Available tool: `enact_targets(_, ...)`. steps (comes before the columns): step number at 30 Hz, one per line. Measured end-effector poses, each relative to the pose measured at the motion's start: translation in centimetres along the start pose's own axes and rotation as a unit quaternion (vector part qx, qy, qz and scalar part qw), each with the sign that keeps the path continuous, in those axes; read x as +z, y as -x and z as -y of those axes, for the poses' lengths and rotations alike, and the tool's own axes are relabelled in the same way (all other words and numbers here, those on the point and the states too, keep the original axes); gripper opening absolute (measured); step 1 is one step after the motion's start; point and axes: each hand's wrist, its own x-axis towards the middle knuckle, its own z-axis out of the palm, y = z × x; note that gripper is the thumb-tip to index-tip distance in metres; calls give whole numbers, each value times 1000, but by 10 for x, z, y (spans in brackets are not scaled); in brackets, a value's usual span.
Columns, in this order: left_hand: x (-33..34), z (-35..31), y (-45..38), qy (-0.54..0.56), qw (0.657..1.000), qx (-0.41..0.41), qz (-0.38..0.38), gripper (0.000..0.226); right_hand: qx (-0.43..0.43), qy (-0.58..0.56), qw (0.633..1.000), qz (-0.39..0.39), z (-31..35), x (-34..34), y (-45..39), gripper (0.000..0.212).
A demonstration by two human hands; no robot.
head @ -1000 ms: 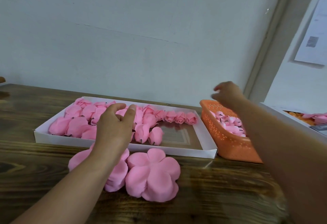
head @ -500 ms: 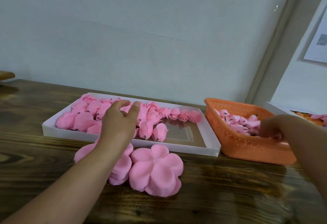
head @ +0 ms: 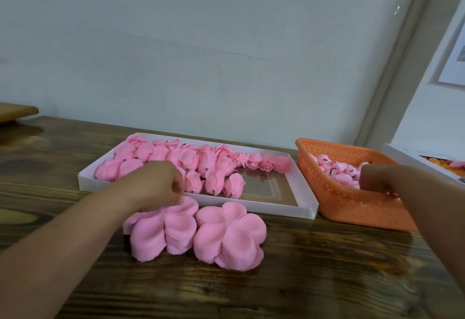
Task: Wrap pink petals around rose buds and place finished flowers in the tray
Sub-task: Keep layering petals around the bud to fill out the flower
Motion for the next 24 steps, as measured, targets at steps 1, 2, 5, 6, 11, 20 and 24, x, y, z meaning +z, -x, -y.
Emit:
enact_targets(1,2,4,2,-19,1000,-4,10,12,6,-1,1000,-2,2,0,2,70)
enact_targets(2,4,6,4,-27,1000,-5,14,15,17,-10,1000,1,4,0,2,69)
enact_targets(5,10,6,5,-35,999,5,-5,17,29,-34,999,24,2,0,0,67)
enact_targets(6,12,5,6,-42,999,9,-17,14,30,-26,999,28,2,-1,1,68)
enact_targets(11,20,-1,6,-101,993,25,-54,25,-17,108,994,25,-2,-12,13,44)
enact_targets(20,-8,-8,1,39,987,67,-141,30,29,9,990,-138,-12,-43,34,9)
enact_targets(24,-19,-25,-9,214,968,42,-121,19,-81,-193,944,-254,5,-57,34,23)
